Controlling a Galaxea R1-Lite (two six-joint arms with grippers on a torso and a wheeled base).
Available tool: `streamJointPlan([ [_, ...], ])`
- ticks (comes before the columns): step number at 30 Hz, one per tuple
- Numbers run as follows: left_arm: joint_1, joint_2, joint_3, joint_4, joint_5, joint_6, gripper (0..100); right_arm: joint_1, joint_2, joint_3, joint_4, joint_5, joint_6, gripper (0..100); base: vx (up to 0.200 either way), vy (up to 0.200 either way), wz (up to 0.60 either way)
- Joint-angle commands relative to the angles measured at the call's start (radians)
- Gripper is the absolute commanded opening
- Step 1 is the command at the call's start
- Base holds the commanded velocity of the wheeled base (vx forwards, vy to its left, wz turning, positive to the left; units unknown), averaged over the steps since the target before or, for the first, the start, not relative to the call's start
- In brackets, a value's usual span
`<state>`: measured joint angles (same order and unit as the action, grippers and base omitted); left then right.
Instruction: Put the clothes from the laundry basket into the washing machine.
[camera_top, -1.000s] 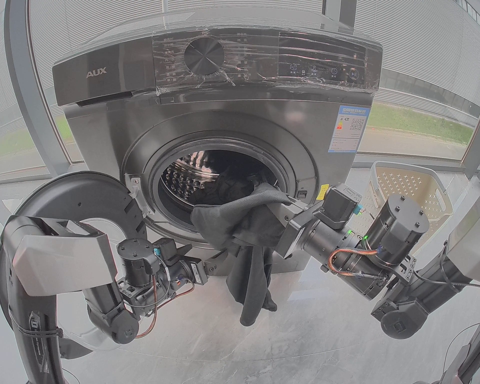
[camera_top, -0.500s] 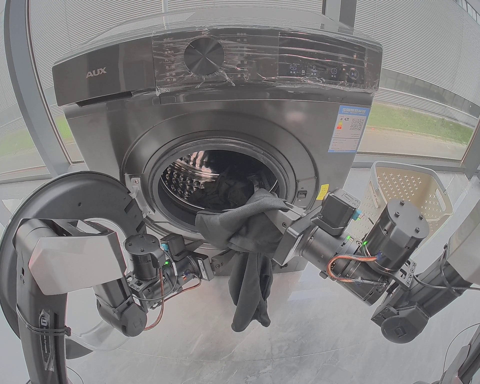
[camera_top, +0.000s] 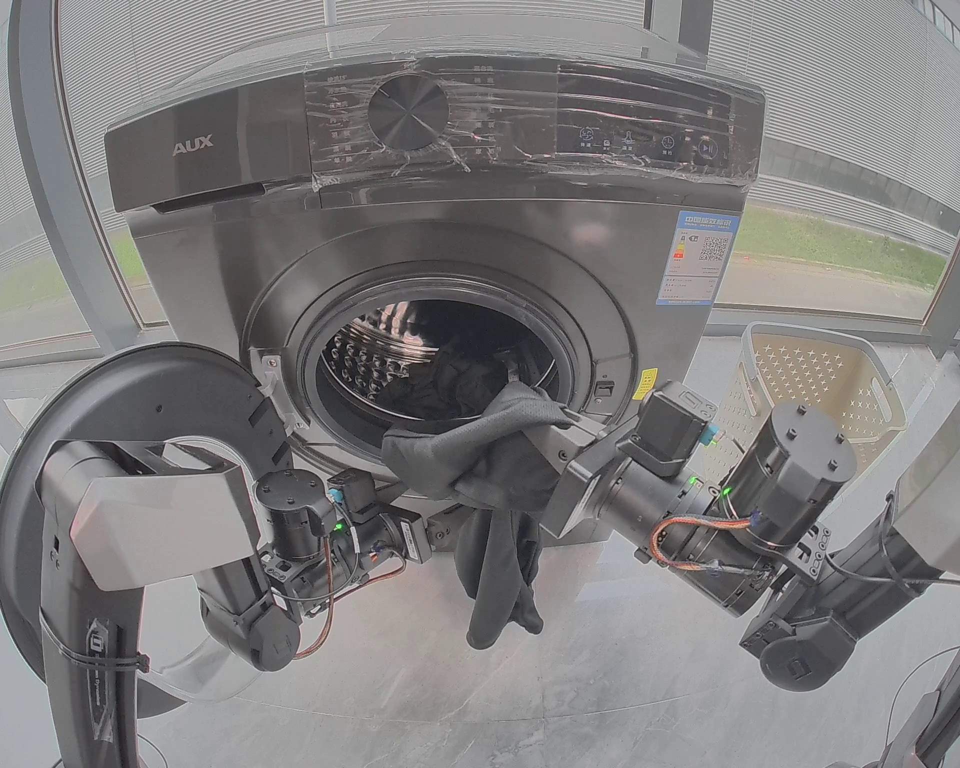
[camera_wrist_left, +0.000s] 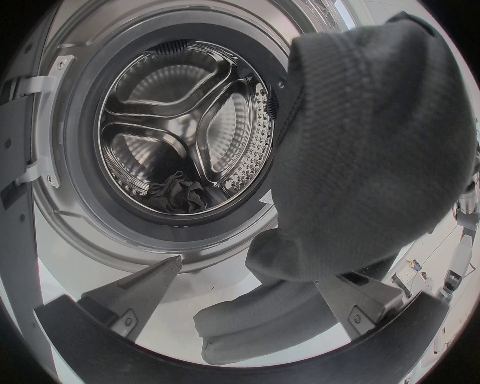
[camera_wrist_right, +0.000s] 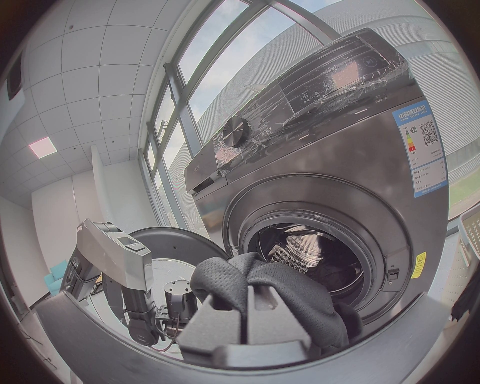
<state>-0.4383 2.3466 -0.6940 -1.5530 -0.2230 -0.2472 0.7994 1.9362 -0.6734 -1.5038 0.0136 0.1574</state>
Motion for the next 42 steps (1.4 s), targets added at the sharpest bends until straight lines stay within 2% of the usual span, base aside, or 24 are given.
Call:
streamJointPlan([
  [1,0.0,0.031,-0.051,-0.007,-0.001,-0.001,100,0.008,0.007,0.0,0.001,0.0,0.001,0,0.0,0.0,0.0],
  [4,0.0,0.036,-0.081,-0.007,-0.01,-0.001,100,0.012,0.009,0.0,0.001,0.0,0.001,0,0.0,0.0,0.0],
  [8,0.0,0.045,-0.104,-0.009,-0.052,0.002,100,0.012,0.012,0.003,0.001,0.0,0.001,0,0.0,0.0,0.0],
  [9,0.0,0.046,-0.105,-0.01,-0.056,0.002,0,0.012,0.012,0.006,-0.001,0.0,0.001,0,0.0,0.0,0.0],
  [14,0.001,0.045,-0.114,-0.01,-0.078,0.002,0,0.012,0.009,0.021,-0.003,0.0,0.002,0,0.0,0.0,0.0],
  [24,0.007,0.031,-0.122,-0.01,-0.072,0.006,0,-0.002,0.009,0.035,-0.004,0.0,0.005,0,0.0,0.0,0.0],
  [33,0.078,-0.268,0.159,-0.009,-0.068,0.042,0,-0.14,0.047,0.052,-0.004,-0.004,0.014,0,0.0,0.0,0.0],
  [38,0.076,-0.494,0.286,-0.006,-0.098,0.034,0,-0.137,0.047,0.121,-0.018,0.008,0.013,0,0.0,0.0,0.0],
  [40,0.078,-0.566,0.312,-0.004,-0.127,0.029,0,-0.134,0.049,0.156,-0.035,0.02,0.014,0,0.0,0.0,0.0],
  [42,0.076,-0.592,0.323,-0.004,-0.136,0.029,0,-0.134,0.049,0.173,-0.039,0.026,0.014,0,0.0,0.0,0.0],
])
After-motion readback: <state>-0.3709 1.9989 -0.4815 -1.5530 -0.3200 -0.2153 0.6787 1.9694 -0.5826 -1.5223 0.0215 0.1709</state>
